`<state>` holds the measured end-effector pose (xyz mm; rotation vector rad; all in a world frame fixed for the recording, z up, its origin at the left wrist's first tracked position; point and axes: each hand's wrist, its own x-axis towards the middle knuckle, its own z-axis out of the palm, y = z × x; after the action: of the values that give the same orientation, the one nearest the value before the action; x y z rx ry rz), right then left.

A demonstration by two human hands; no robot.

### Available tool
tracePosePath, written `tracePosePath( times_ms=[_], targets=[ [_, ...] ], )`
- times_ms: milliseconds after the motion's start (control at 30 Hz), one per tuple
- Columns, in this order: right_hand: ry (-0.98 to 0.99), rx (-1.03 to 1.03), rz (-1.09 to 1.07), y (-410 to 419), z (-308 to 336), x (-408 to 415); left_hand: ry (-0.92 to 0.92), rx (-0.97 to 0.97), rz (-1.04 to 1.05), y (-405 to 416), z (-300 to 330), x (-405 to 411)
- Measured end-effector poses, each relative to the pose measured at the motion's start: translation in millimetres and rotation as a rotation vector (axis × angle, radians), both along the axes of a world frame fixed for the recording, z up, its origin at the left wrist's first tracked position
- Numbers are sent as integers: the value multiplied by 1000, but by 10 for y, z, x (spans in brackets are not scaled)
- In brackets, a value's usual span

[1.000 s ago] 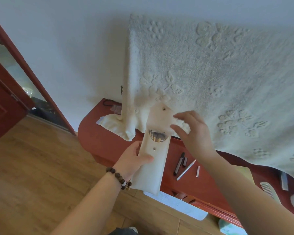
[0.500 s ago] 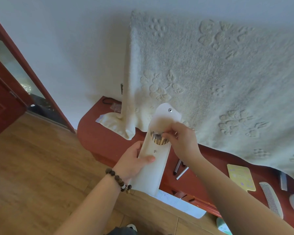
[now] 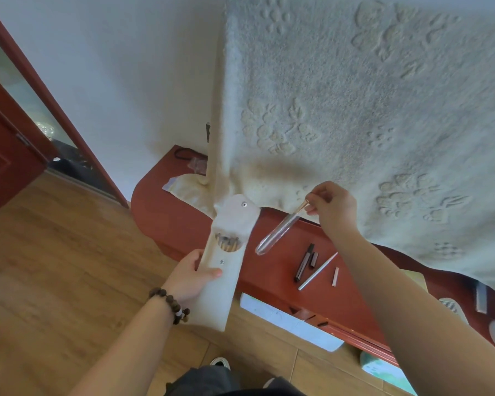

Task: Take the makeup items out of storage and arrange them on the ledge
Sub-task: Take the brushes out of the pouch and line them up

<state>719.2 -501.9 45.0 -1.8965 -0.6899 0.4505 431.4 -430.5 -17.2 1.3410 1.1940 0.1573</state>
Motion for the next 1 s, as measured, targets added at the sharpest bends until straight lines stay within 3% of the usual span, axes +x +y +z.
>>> tracePosePath(
  times_ms=[367, 700, 800, 1000],
  targets=[
    [76, -410, 165, 86, -739, 58, -46, -75, 92, -5, -51, 74],
    [-88, -503, 218, 81, -921, 120, -100, -112, 141, 20, -66, 121],
    [-140, -426, 237, 76, -791, 24, -119, -126, 140, 21, -24, 151],
    [-276, -43, 362, 152, -328, -514, -178, -106, 92, -13, 99, 324]
  ],
)
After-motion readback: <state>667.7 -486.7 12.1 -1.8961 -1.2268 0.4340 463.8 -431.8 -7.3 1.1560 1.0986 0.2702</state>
